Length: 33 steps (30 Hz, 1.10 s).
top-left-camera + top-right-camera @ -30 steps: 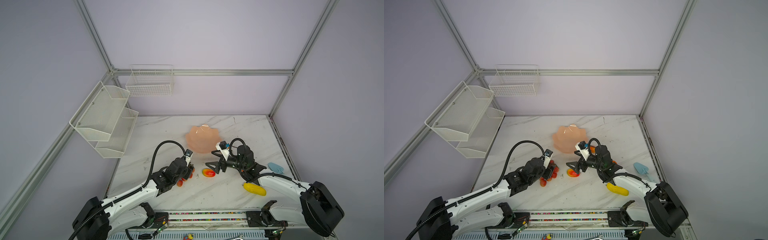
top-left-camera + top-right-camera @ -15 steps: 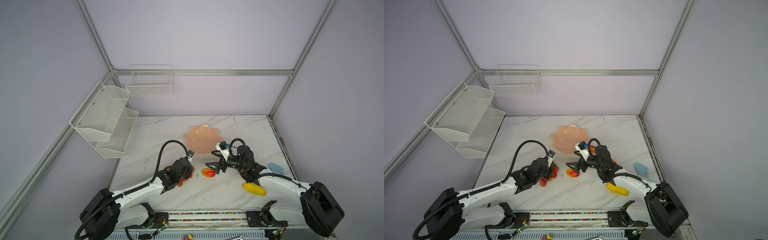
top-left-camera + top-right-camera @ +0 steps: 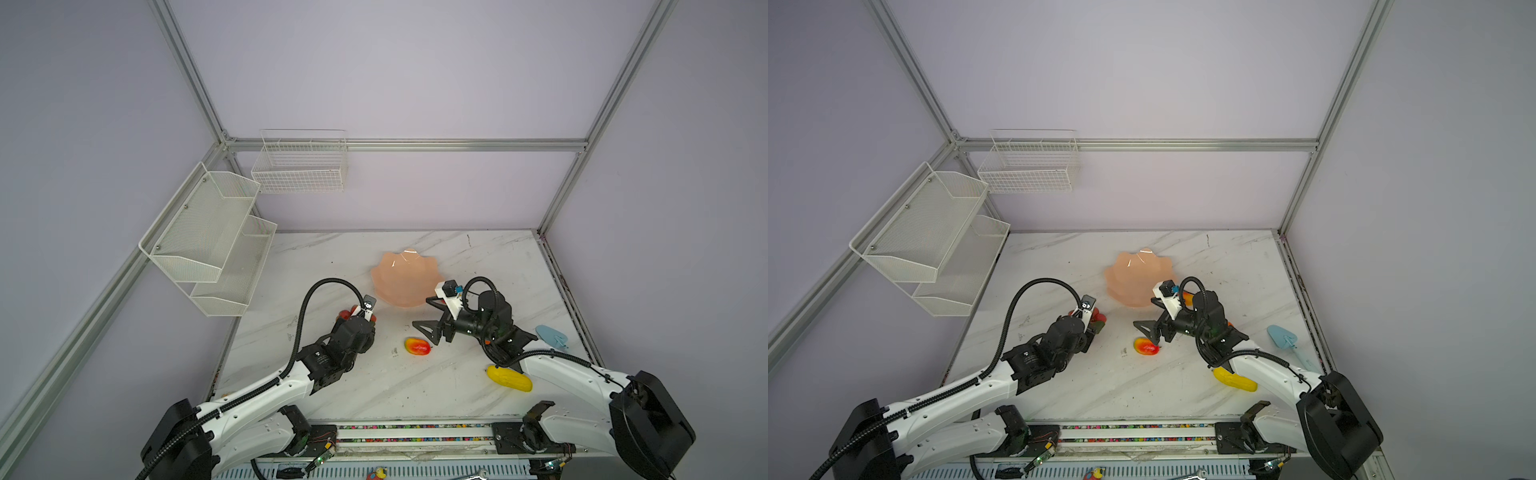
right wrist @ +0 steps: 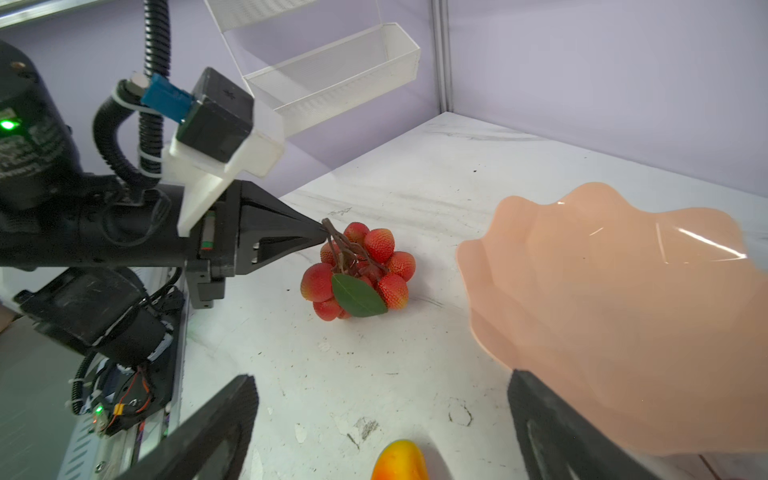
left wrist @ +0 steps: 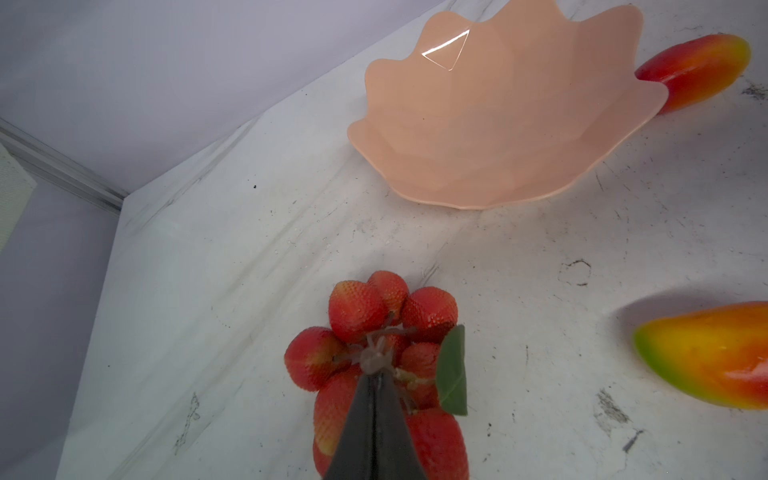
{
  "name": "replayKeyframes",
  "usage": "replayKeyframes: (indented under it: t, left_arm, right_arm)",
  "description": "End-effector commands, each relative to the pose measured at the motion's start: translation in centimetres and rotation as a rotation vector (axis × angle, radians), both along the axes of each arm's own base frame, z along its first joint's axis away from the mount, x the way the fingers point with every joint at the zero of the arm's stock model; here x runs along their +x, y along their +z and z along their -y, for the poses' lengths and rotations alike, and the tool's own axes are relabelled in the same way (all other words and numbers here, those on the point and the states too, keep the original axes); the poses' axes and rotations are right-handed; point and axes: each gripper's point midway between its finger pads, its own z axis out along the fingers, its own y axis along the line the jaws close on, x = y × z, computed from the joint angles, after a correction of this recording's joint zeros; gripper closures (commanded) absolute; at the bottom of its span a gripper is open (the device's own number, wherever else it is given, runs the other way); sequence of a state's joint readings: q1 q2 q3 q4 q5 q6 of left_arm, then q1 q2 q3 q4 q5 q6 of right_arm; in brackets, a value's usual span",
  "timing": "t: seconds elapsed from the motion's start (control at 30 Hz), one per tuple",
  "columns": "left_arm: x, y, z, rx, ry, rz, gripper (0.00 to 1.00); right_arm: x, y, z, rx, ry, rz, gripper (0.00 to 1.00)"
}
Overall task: Place and organize the fake fruits in the fruit bowl
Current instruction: 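Close the left gripper on the strawberry bunch stem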
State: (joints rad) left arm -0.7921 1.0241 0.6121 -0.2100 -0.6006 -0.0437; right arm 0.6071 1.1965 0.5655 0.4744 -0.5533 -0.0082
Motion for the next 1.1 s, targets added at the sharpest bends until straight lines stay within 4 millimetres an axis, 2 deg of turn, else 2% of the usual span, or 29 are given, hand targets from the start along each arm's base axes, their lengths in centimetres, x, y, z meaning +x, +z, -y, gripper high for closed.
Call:
replayKeyframes:
  t: [0.0,0.17,0.27,0.33,0.37,0.43,0.5,0.63,0.73,0.83,1.07]
  left_arm:
    - [2.4,10.2,2.3,-0.156,-0.013,0.195,0.98]
    - [4.9,15.3,5.3,-0.192,-0.037,0.234,1.00]
    - [5.9,16.1,6.1,-0.189,-0.019,0.201,1.00]
    - [5.6,14.3,6.5,-0.165,-0.043,0.137,0.98]
    - [5.3,13.2,6.4,-0.158,-0.042,0.109,0.93]
    - [4.5,10.4,5.2,-0.141,-0.006,0.056,0.68]
    - [3.6,7.9,4.0,-0.136,0.031,0.018,0.57]
    - [2.3,3.9,2.7,-0.130,0.050,-0.029,0.54]
    - [2.1,1.8,2.9,-0.128,0.039,-0.051,0.45]
    - [2.3,0.3,3.1,-0.124,0.041,-0.057,0.37]
    - [3.8,-1.6,3.0,-0.093,0.090,-0.085,0.36]
  right_arm:
    - [1.3,0.5,1.0,-0.008,-0.109,0.017,0.03]
    - [2.3,1.0,2.5,0.002,-0.201,0.025,0.03]
    - [2.6,1.1,3.2,0.010,-0.228,0.024,0.02]
    - [2.8,1.3,3.4,0.018,-0.234,0.019,0.03]
    - [2.8,1.3,3.5,0.021,-0.233,0.018,0.03]
    - [2.8,1.3,3.5,0.022,-0.236,0.015,0.03]
    - [3.0,1.1,3.5,0.019,-0.236,0.008,0.03]
    - [3.0,1.0,3.1,0.019,-0.218,-0.005,0.03]
    - [3.0,0.8,3.2,0.015,-0.223,-0.006,0.03]
    - [3.1,0.7,3.3,0.012,-0.227,-0.006,0.03]
    - [3.3,0.2,3.2,0.002,-0.228,-0.016,0.03]
